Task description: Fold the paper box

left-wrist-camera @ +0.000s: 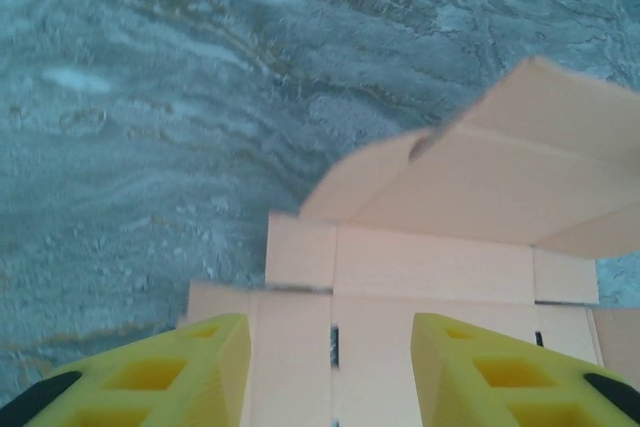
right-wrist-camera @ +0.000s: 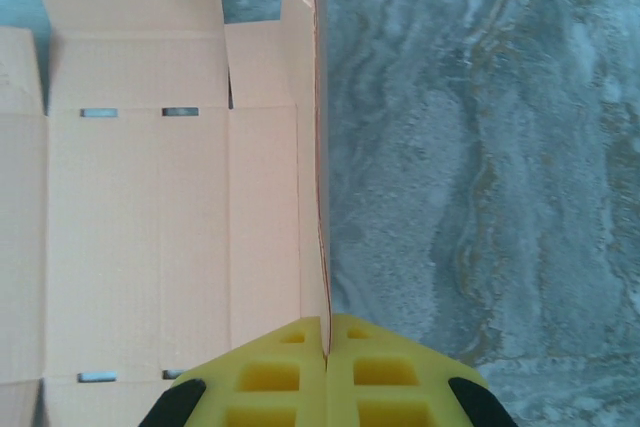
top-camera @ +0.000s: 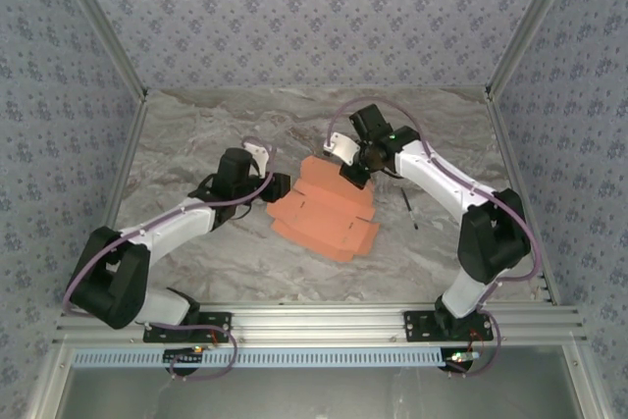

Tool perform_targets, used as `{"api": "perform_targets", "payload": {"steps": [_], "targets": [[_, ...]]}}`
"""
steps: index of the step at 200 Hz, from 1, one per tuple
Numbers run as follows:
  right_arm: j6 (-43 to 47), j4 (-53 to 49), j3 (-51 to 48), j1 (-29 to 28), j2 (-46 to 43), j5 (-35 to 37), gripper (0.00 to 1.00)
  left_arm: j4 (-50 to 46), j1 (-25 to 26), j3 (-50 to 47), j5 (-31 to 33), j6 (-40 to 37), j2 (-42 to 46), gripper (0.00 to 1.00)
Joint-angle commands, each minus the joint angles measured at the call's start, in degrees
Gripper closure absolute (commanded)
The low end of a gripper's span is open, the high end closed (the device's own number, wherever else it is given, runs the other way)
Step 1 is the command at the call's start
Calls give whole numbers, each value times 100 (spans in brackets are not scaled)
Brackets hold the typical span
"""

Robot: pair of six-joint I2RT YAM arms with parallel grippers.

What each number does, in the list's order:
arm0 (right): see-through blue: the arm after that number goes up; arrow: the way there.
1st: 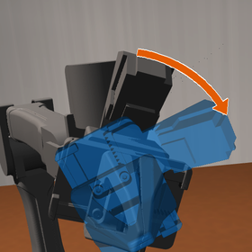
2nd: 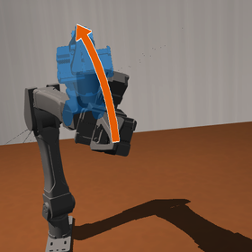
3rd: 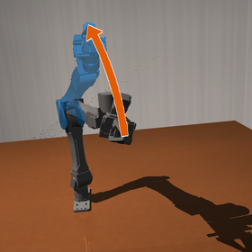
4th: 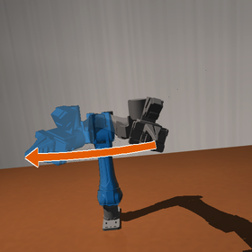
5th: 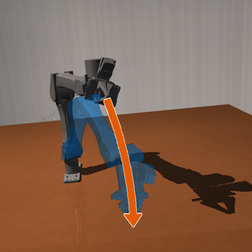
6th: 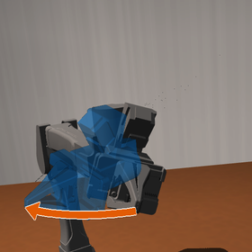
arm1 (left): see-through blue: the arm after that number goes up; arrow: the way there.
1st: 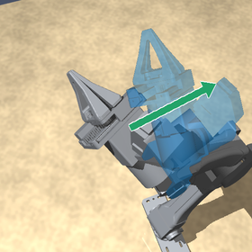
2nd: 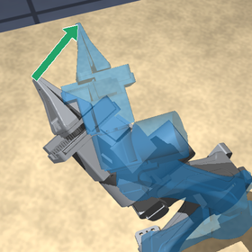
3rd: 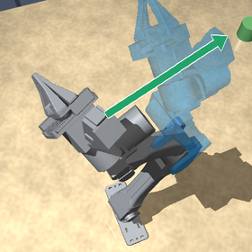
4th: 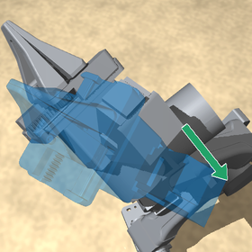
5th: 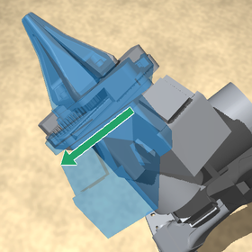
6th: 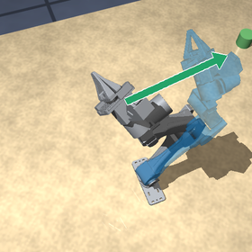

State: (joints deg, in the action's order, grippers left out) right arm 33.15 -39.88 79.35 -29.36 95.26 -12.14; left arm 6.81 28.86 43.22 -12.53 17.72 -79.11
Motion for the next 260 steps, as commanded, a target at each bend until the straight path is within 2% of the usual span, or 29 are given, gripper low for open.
{"api": "perform_targets", "payload": {"steps": [1, 31, 65, 79, 130, 170, 189, 260], "targets": [[187, -709, 322, 184, -393, -728, 100, -346, -3, 377, 75, -589, 197, 53], [-7, -1144, 662, 455, -599, -1240, 100, -504, -60, 465, 21, -903, 169, 50], [-132, -1328, 738, 620, -743, -1810, 100, -763, -100, 766, -756, -1223, -24, 49], [-175, -1388, 765, 684, -759, -2009, 100, -861, -106, 898, -894, -1349, -93, 49], [-282, -1512, 898, 860, -755, -2422, 100, -1146, -140, 1153, -1196, -1674, -371, 49], [-304, -1507, 906, 912, -730, -2486, 100, -1118, -232, 1094, -1702, -1799, -437, 49], [-325, -1496, 907, 919, -719, -2493, 100, -1183, -234, 1159, -1798, -1851, -504, 51], [-394, -1414, 867, 918, -737, -2477, 100, -1382, -233, 1287, -1914, -1971, -736, 68]]}}
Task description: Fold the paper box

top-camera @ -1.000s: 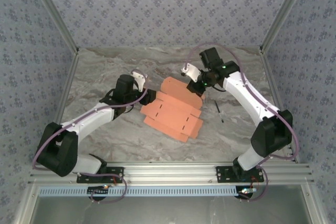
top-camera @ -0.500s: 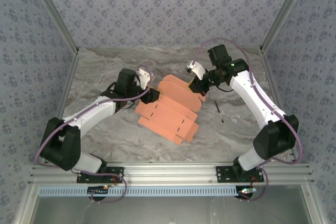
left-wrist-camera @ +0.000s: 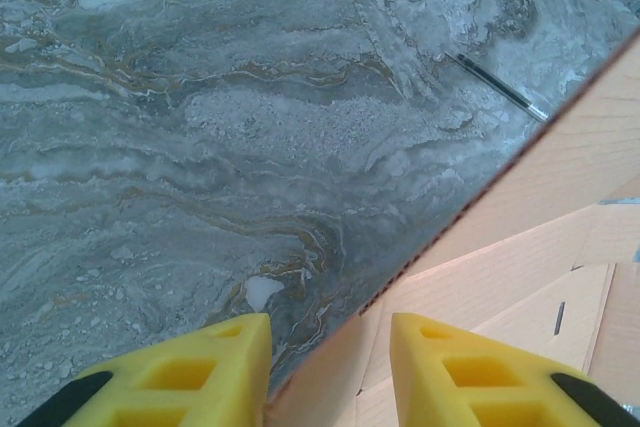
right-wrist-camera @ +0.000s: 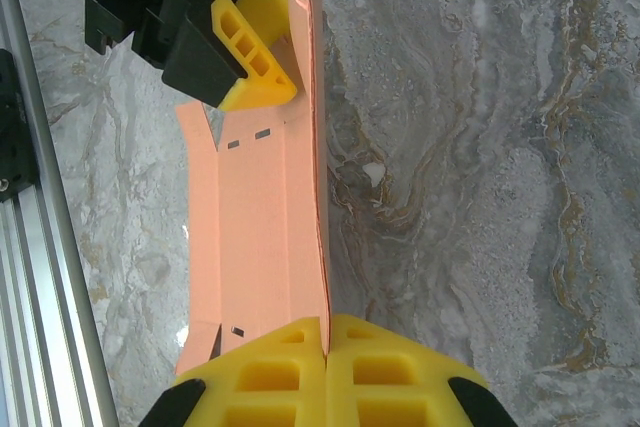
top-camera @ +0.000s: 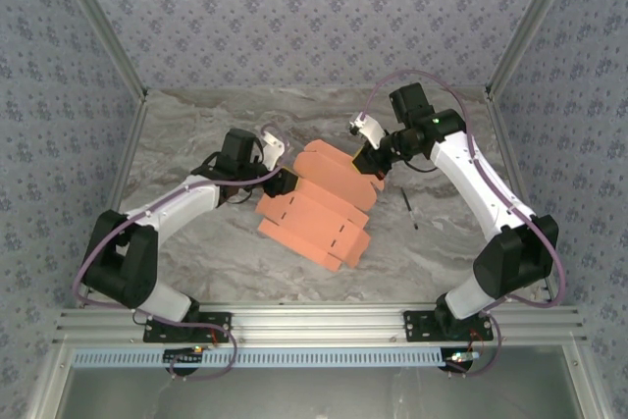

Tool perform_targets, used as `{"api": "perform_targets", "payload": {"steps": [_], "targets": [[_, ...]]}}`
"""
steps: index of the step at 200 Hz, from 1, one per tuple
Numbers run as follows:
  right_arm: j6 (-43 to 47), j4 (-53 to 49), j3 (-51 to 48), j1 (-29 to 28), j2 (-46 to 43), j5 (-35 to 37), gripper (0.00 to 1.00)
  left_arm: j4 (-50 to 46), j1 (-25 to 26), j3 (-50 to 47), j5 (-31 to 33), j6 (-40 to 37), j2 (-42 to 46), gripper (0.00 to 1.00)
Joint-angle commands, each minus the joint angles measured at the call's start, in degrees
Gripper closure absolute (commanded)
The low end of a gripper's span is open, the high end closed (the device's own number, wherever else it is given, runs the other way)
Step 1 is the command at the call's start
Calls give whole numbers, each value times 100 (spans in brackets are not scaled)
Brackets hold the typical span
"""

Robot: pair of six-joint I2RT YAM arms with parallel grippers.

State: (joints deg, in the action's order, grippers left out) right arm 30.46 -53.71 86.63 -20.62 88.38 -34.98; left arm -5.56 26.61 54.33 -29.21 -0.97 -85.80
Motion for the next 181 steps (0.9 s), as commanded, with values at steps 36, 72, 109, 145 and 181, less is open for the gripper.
{"api": "perform_targets", "payload": {"steps": [36, 72, 109, 145, 181], "targets": [[-209, 36, 117, 41, -48, -126, 100, -223, -8, 235, -345, -125, -77, 79], [-436, 208, 82, 25, -45, 125, 100, -313, -11, 267, -397, -136, 31, 89], [-690, 427, 25, -41, -72, 413, 100, -402, -7, 341, -431, -158, 110, 95], [-747, 463, -6, -127, -72, 618, 100, -408, -7, 376, -488, -135, 146, 96], [-763, 499, -45, -131, -70, 676, 100, -481, -13, 367, -282, -110, 194, 96]]}}
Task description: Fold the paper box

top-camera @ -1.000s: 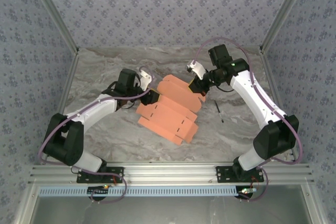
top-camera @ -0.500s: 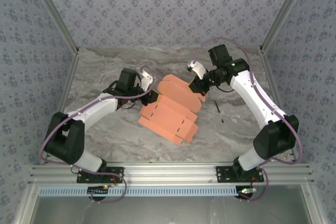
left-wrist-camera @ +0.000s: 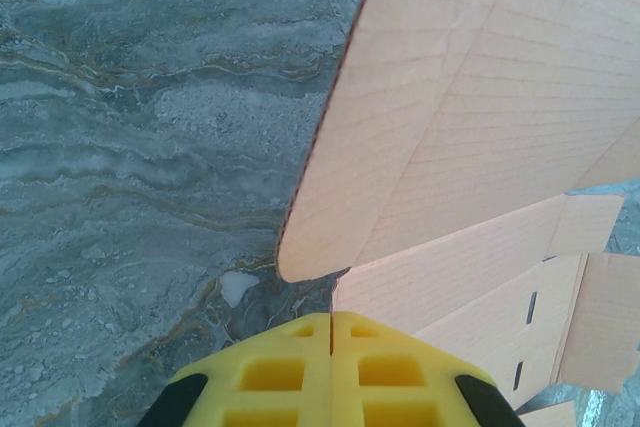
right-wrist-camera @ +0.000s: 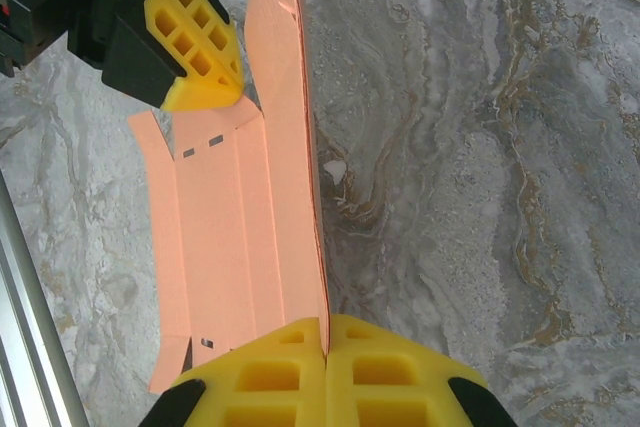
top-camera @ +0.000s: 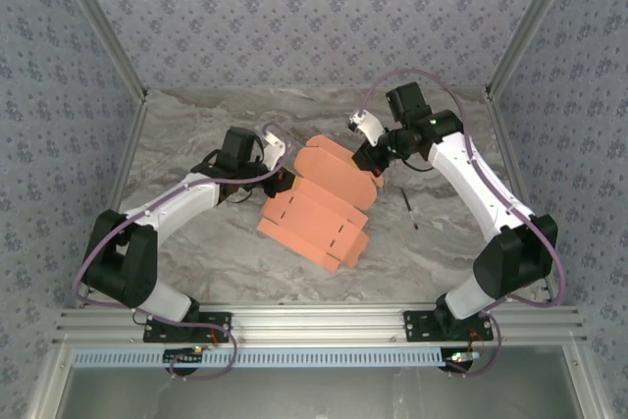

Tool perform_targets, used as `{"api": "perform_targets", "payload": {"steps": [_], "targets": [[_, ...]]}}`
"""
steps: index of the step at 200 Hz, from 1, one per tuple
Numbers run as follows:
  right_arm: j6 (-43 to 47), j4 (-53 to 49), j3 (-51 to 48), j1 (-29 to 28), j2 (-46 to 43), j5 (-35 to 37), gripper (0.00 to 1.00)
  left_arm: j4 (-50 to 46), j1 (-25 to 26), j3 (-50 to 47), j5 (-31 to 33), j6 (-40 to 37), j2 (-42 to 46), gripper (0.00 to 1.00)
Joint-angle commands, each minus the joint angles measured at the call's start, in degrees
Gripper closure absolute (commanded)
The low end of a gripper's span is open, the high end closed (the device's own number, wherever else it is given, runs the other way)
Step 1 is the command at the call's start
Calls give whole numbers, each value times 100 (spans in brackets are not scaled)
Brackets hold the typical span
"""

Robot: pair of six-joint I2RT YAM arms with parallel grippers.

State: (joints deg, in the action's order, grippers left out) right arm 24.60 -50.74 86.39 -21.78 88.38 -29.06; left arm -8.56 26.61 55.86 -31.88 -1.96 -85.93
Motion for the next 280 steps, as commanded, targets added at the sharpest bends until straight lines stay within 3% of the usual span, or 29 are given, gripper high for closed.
{"api": "perform_targets", "payload": {"steps": [1, 50, 59, 73, 109, 141, 153, 170, 207, 242, 280], "targets": [[-180, 208, -23, -13, -68, 75, 100, -186, -10, 210, -5, -9, 208, 96], [-457, 448, -169, -5, -85, -81, 98, -440, -9, 372, 142, 2, 403, 100], [-486, 460, -199, -3, -108, -44, 90, -636, -8, 465, 169, -106, 482, 100], [-526, 461, -210, 1, -171, 30, 68, -1072, -8, 724, 335, -343, 625, 100], [-478, 856, -136, -94, -748, 479, 35, -1944, 55, 1409, 661, -890, 1012, 100], [-253, 1146, -98, -195, -1179, 1124, 27, -2357, 127, 1983, 1170, -1070, 1204, 100], [-377, 1297, -211, -172, -1317, 1352, 26, -2278, 123, 2116, 1666, -816, 1264, 100], [-1073, 1599, -515, 32, -1595, 1621, 25, -1983, 71, 2163, 2259, -185, 1395, 100], [-3111, 2451, -1490, 263, -2192, 1322, 23, -1094, -235, 1847, 2388, 1607, 1900, 100], [-5286, 4101, -2817, -254, -2432, 1115, 22, -771, -244, 1826, 2417, 2866, 2053, 100], [-7448, 6126, -3460, -867, -1883, 1066, 14, -49, -240, 1424, 2375, 3739, 2301, 100]]}}
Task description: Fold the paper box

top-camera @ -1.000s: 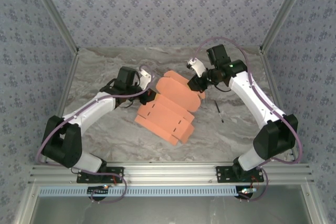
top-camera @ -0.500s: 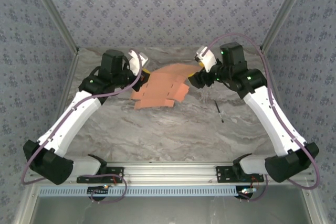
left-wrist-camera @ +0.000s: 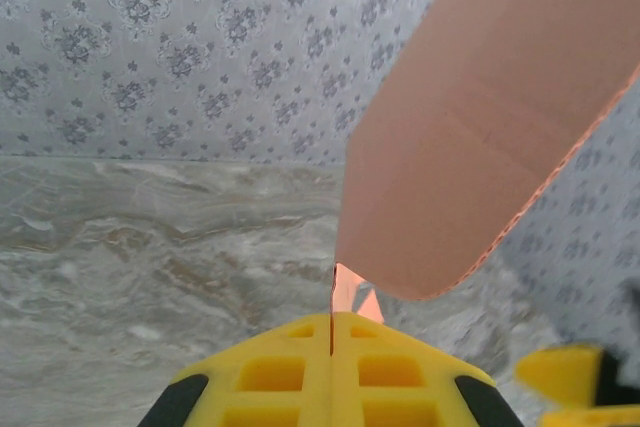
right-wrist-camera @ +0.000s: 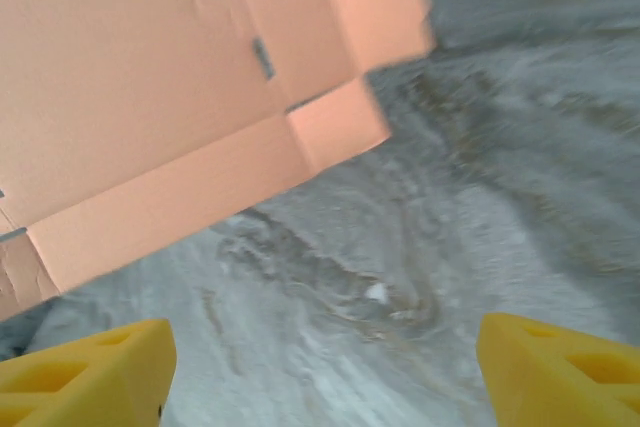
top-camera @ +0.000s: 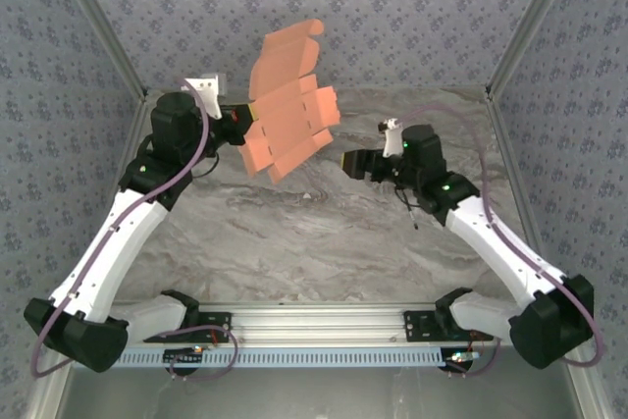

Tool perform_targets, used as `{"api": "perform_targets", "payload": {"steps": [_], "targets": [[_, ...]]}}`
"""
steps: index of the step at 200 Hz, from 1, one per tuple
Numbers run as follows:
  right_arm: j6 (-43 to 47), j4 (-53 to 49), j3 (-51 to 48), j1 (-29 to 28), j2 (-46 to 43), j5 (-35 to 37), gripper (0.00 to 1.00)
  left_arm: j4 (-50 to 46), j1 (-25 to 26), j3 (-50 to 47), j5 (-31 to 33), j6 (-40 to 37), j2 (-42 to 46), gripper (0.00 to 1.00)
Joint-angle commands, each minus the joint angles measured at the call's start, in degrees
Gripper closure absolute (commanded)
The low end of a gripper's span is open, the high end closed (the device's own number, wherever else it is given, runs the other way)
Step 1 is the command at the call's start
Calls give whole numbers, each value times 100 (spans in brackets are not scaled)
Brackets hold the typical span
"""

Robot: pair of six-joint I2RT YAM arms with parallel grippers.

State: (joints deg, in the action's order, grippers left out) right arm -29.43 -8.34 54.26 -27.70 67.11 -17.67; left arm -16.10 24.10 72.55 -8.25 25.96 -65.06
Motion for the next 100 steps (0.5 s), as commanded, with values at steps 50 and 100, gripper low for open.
{"api": "perform_targets", "payload": {"steps": [50, 100], "targets": [[-3670, 3692, -694, -921, 834, 632, 8, 1333, 16, -746, 117, 1539, 488, 100], [-4268, 4648, -823, -1161, 1284, 877, 10, 1785, 11, -1137, 250, 1928, 672, 100]]}}
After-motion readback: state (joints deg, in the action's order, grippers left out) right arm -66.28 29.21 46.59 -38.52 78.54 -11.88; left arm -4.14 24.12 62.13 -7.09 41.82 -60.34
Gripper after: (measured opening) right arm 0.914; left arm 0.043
